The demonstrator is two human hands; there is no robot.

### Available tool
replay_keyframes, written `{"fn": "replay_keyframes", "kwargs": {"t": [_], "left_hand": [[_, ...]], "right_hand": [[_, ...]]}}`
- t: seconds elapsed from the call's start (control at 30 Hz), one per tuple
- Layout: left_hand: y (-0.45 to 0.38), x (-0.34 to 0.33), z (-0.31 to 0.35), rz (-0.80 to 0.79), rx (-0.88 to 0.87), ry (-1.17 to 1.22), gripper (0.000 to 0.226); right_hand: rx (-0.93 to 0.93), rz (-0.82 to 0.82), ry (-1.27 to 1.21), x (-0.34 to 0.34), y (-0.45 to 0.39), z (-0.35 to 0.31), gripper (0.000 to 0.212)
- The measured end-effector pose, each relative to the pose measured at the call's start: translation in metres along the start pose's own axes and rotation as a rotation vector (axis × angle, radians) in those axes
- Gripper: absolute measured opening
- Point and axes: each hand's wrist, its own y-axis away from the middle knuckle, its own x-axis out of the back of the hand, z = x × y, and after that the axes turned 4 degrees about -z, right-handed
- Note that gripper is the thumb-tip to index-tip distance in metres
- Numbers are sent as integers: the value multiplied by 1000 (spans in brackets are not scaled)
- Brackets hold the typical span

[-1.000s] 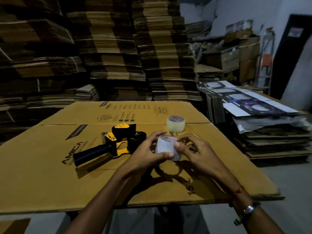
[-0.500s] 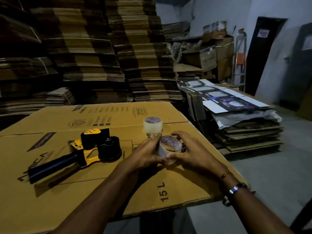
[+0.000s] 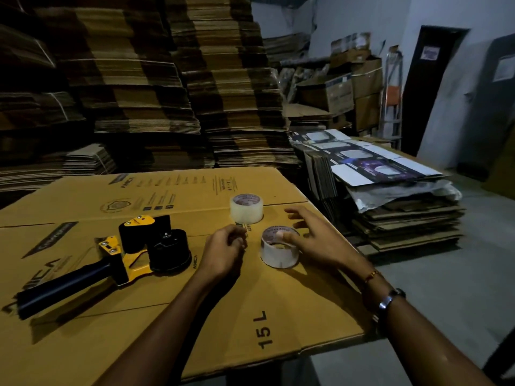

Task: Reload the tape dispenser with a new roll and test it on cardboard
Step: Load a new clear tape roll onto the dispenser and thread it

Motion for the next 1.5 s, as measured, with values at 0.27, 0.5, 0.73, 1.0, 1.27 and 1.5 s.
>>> {"fn": "replay_keyframes", "kwargs": {"t": [0.27,0.5,0.73,1.0,1.27,1.5], "left_hand": [[-20,11,-12,87,92,252,17],[-39,7,-24,182,120,184,11],[-38,9,-26,184,85,147,14],[-25,22,-18,125,115,95,16],[32,56,10,-2,144,570,76],[105,102,30,-217,82,947,92]], "right_hand": [[-26,-26,101,-20,-88,-11,59],[-142,-195,337,-38,-158,7,61],[-149,-236,318,-50,-163,1,48],[-106,-146,244,-37,-125,-17,46],[114,-217,-317,-13,-53,-67,44],[154,-403,-586,-27,-10,-98,54]]}}
